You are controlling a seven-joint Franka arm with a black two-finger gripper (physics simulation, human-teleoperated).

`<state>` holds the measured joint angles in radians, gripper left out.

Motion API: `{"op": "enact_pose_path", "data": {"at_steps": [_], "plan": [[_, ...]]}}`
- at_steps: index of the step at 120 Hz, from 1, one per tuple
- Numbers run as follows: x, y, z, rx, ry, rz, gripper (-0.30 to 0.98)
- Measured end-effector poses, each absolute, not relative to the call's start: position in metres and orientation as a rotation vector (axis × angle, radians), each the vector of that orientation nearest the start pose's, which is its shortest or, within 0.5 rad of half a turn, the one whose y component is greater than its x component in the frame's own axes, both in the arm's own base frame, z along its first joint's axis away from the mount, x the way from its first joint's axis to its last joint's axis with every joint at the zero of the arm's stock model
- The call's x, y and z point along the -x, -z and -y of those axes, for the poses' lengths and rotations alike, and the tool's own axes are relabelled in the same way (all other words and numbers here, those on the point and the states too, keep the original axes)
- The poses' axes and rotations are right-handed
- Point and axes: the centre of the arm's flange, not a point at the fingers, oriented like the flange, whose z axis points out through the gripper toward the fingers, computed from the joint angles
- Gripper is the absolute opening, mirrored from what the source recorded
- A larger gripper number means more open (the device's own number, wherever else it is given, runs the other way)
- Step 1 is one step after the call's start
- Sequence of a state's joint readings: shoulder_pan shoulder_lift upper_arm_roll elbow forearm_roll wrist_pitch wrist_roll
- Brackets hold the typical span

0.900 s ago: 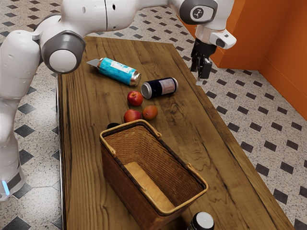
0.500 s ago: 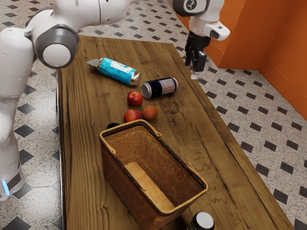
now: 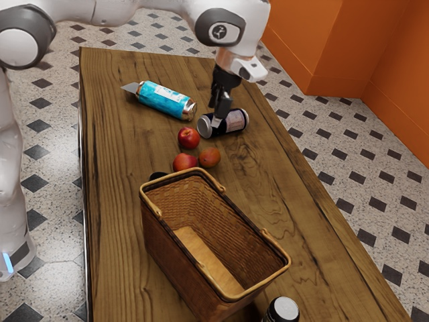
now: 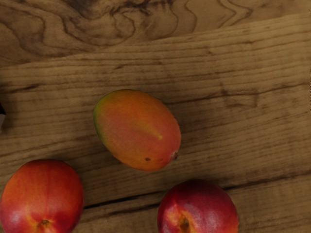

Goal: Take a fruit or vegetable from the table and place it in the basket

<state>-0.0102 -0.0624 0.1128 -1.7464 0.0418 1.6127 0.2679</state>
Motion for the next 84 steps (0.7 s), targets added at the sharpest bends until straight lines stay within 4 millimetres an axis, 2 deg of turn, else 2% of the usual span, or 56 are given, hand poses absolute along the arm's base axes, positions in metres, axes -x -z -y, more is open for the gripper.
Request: {"op": "enact_pose_path", "data": {"at_steps": [15, 22, 36, 49, 84], "plan": [[-0.528, -0.553, -0.029, 3.081, -0.108, -0.413, 0.69], [-0.527, -0.546, -0.023, 3.073, -0.091, -0.458, 0.69], [-0.528, -0.535, -0.032, 3.066, -0.057, -0.505, 0.69], [-0.515, -0.531, -0.044, 3.06, -0.009, -0.547, 0.69], [-0.502, -0.511, -0.041, 3.022, 0.041, -0.697, 0.69]]}}
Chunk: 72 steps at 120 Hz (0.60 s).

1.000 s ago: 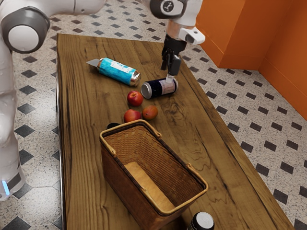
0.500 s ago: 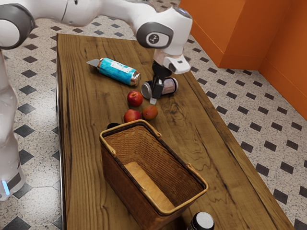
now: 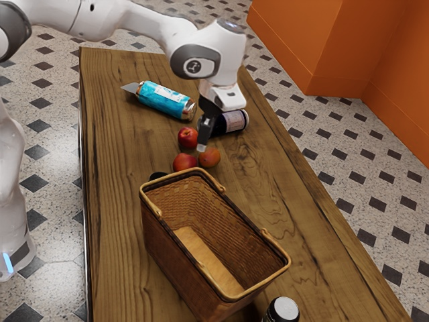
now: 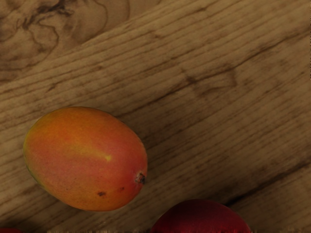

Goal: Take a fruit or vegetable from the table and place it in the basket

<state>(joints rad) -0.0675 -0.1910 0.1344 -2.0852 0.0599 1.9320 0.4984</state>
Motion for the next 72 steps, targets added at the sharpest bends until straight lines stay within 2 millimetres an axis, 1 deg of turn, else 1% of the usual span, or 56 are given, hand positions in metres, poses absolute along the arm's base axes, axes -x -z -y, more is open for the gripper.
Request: {"op": "enact_pose_path", "data": {"at_steps": [24, 42, 72], "plan": [[-0.497, -0.503, -0.041, 3.003, -0.01, -0.768, 0.69], [-0.492, -0.488, -0.04, 2.994, -0.074, -0.81, 0.69], [-0.487, -0.481, -0.04, 2.984, -0.131, -0.855, 0.69]]}}
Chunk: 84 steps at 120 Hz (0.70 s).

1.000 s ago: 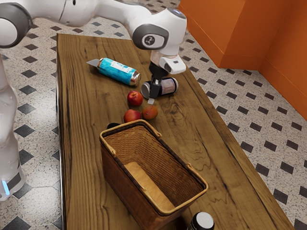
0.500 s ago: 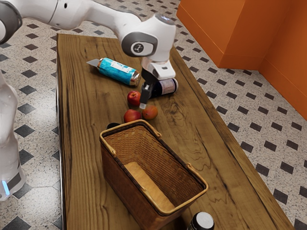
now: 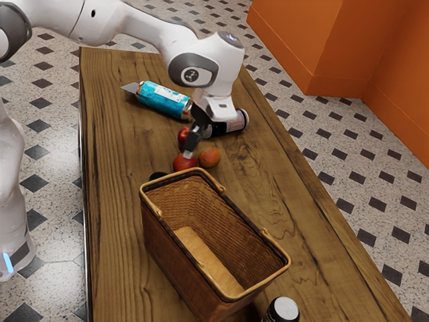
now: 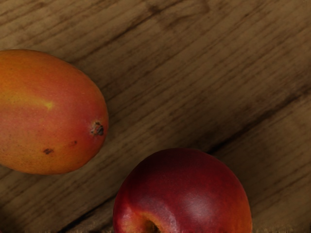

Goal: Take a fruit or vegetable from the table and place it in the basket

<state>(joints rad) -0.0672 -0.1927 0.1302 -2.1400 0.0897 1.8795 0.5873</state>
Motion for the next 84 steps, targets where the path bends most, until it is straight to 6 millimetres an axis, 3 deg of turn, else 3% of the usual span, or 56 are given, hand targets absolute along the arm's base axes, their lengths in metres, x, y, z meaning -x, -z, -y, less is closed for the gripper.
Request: {"op": "enact_pose_path", "data": {"at_steps": [84], "plan": [[-0.478, -0.458, -0.034, 3.037, -0.284, -0.906, 0.69]]}}
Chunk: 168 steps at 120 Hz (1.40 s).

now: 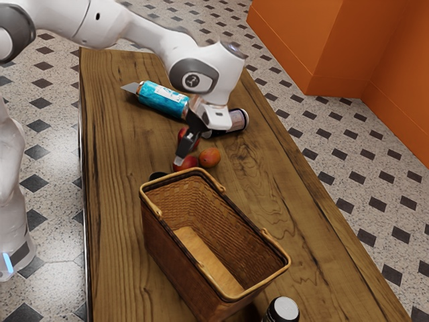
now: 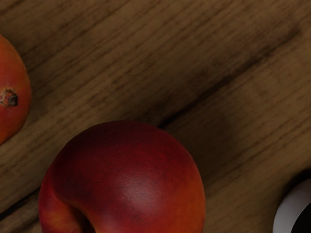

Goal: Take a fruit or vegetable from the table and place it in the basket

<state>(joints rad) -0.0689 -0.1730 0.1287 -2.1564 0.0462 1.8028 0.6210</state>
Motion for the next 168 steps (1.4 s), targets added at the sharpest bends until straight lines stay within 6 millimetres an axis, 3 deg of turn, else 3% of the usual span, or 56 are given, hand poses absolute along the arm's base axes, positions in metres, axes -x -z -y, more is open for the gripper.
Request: {"op": "enact_pose_path", "data": {"at_steps": [92, 168], "plan": [[-0.478, -0.43, -0.033, 3.036, -0.314, -0.922, 0.69], [-0.479, -0.423, -0.033, 3.032, -0.312, -0.924, 0.69]]}}
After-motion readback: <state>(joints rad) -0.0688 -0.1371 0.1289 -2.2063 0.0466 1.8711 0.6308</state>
